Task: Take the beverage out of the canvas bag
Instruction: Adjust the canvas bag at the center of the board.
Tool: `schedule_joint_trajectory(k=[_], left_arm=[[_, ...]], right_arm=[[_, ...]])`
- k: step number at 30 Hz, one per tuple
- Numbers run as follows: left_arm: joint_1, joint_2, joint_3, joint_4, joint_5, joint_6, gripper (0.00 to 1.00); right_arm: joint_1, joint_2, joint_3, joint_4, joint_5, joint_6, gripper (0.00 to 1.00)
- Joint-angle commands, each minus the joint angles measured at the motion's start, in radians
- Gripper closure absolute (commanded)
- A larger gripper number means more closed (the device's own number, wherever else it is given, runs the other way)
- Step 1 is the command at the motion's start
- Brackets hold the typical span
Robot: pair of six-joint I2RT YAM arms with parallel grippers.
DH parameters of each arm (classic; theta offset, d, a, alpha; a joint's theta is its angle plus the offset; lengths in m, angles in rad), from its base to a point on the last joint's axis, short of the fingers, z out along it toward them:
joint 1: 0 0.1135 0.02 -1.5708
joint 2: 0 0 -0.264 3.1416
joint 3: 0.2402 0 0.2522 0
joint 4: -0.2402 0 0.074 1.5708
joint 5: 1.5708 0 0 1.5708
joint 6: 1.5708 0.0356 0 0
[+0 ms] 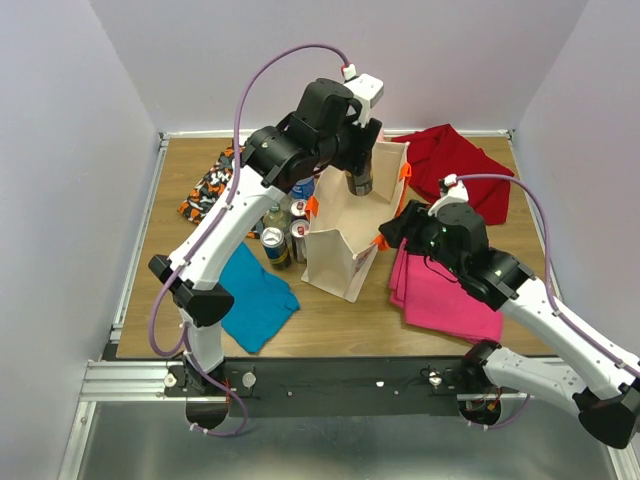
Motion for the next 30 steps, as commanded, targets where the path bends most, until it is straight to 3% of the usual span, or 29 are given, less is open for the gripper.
schedule_joint_trajectory(k=[1, 4, 13, 20, 30], left_arm=[[-0.005, -0.079, 0.045, 0.036, -0.019, -0.006, 1.0], [-0.004, -0.09, 0.041, 0.028, -0.024, -0.006, 1.0], [-0.004, -0.13, 0.041, 0.011, -0.027, 0.003, 1.0], [-0.004, -0.15, 0.034, -0.004, -0.034, 0.006, 1.0], [-0.004, -0.174, 0.028, -0.024, -0.048, 0.014, 1.0]], right_arm=[[-0.001, 0.03, 0.012, 0.032, -0.032, -0.017, 0.46], [-0.001, 0.036, 0.021, 0.029, -0.029, -0.02, 0.71], [-0.001, 0.067, 0.091, -0.066, 0.097, -0.076, 0.87], [-0.001, 0.134, 0.187, -0.134, 0.208, -0.132, 0.88], [-0.012, 0.102, 0.184, -0.178, 0.327, -0.129, 0.89]])
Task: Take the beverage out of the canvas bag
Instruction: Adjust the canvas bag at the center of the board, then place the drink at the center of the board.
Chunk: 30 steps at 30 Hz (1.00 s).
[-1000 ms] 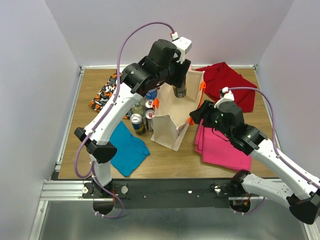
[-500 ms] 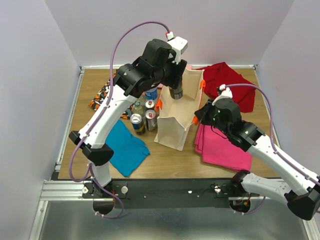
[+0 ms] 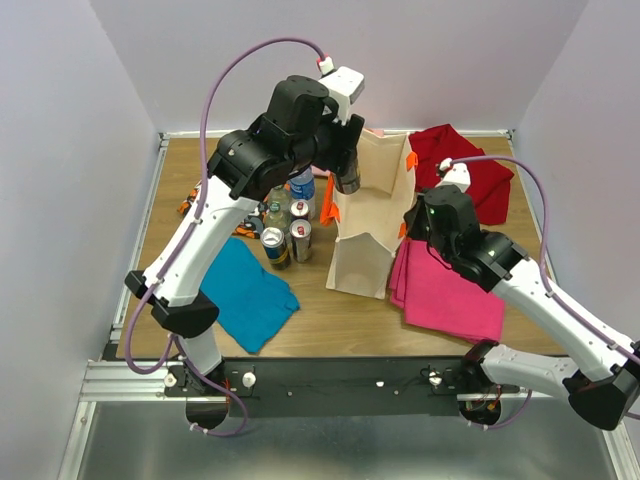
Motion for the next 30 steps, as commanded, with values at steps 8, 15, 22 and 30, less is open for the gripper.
schedule_joint_trajectory(k=[8, 15, 22, 30], left_arm=[[-0.005, -0.084, 0.007, 0.015, -0.025, 0.014, 1.0], [-0.005, -0.137, -0.046, 0.0, -0.051, 0.006, 1.0], [-0.005, -0.239, -0.181, 0.006, -0.069, -0.002, 1.0], [-0.005, -0.303, -0.253, -0.026, -0.091, -0.017, 1.0]], right_arm=[[-0.016, -0.059, -0.002, -0.028, 0.106, 0.022, 0.3], [-0.016, -0.093, -0.005, 0.002, 0.098, 0.0, 0.0], [-0.016, -0.116, 0.013, 0.022, 0.041, -0.043, 0.0], [-0.016, -0.118, 0.01, 0.019, 0.029, -0.03, 0.0]])
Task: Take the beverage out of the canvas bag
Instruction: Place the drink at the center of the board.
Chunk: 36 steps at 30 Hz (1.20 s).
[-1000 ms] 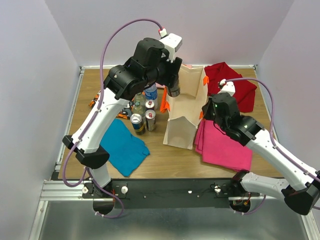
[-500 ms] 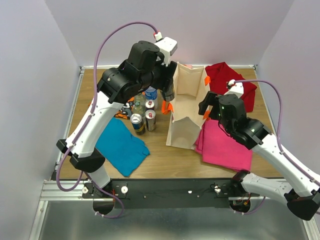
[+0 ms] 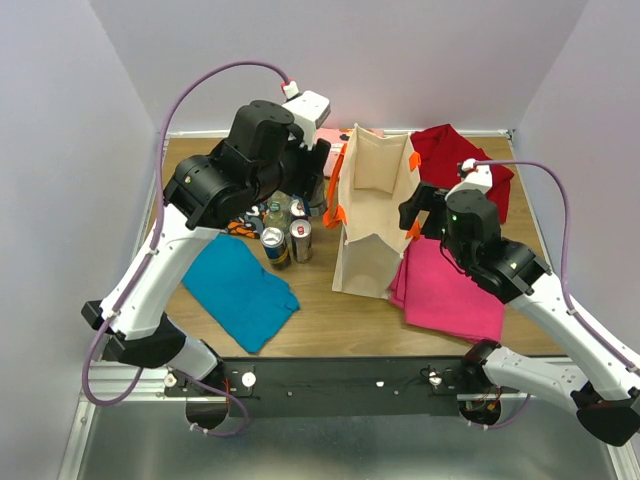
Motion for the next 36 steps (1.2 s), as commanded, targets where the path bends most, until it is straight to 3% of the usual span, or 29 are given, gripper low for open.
schedule_joint_trajectory(k=[1, 16, 27, 36], left_arm=[[-0.005, -0.082, -0.029, 0.044, -0.037, -0.015, 1.0], [-0.031, -0.237, -0.4, 0.177, -0.135, -0.075, 1.0], [-0.109, -0.367, -0.764, 0.426, -0.287, -0.103, 1.0], [-0.125, -0.435, -0.886, 0.561, -0.345, -0.135, 1.0]], right_arm=[[-0.01, -0.011, 0.009, 0.013, -0.02, -0.002, 0.0], [-0.008, -0.186, -0.043, 0.031, 0.11, 0.066, 0.0], [-0.008, -0.197, -0.058, -0.033, 0.136, 0.115, 0.0], [-0.008, -0.194, -0.063, -0.044, 0.149, 0.123, 0.0]])
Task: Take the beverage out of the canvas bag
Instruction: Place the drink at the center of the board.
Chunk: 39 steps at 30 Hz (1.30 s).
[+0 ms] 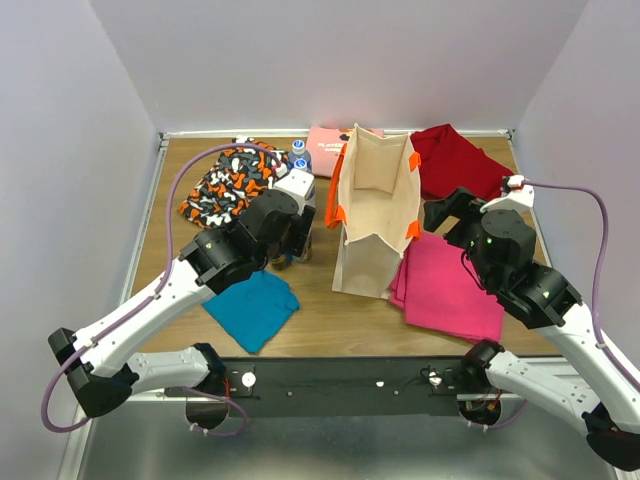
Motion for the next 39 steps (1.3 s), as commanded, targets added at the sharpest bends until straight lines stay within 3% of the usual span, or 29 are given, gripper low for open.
schedule_joint_trajectory(k=[1, 18, 39], left_arm=[[-0.017, -0.064, -0.039, 0.211, -0.088, -0.029, 1.0], [-0.112, -0.064, -0.137, 0.236, -0.175, -0.073, 1.0], [-0.114, -0.09, -0.349, 0.383, -0.253, -0.159, 1.0]], right_arm=[[-0.004, -0.002, -0.012, -0.034, 0.044, 0.03, 0.0], [-0.004, 0.002, -0.022, -0.06, 0.054, 0.043, 0.0], [-0.004, 0.015, -0.035, -0.061, 0.045, 0.049, 0.0]])
